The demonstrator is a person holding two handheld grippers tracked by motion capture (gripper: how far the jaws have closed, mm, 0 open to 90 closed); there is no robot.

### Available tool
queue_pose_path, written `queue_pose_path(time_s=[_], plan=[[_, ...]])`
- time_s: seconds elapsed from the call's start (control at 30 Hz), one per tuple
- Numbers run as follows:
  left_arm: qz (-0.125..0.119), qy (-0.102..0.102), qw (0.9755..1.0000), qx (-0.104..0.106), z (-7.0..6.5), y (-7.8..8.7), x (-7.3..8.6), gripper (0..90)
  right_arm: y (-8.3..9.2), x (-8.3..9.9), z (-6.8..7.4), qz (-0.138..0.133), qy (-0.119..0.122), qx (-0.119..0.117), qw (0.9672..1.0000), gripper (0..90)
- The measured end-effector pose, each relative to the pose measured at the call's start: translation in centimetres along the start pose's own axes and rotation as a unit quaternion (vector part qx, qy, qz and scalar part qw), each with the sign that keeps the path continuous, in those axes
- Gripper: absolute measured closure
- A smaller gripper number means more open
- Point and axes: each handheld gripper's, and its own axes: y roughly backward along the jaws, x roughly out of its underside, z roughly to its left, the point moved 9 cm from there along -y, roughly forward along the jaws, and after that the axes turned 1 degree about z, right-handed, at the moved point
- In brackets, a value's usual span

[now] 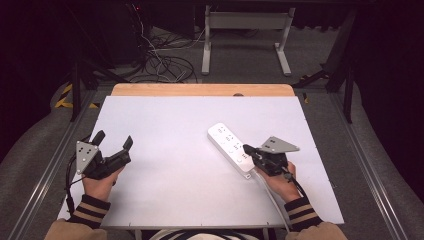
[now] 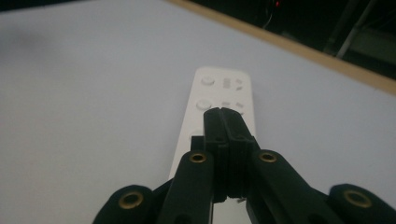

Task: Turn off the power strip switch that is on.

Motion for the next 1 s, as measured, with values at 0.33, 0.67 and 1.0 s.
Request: queue_pose_path(time_s=[0.33, 0.67, 1.0], plan=[[-0.003, 0.002, 1.0000, -0.005, 0.1, 0.0, -0.1, 8.6, 8.6, -0.2, -4.6, -0.192, -0.063, 0.023, 0.9791, 90.0], [-0.006, 0.002, 1.0000, -0.004, 0.1, 0.0, -0.1, 8.7, 7.8, 0.1, -4.0, -0.209, -0.037, 0.034, 0.9765, 35.8], [-0.008, -0.002, 0.9999, -0.008, 0.2, 0.1, -0.2, 8.7, 7.4, 0.3, -5.4, -0.207, -0.066, 0.076, 0.9732, 12.4]])
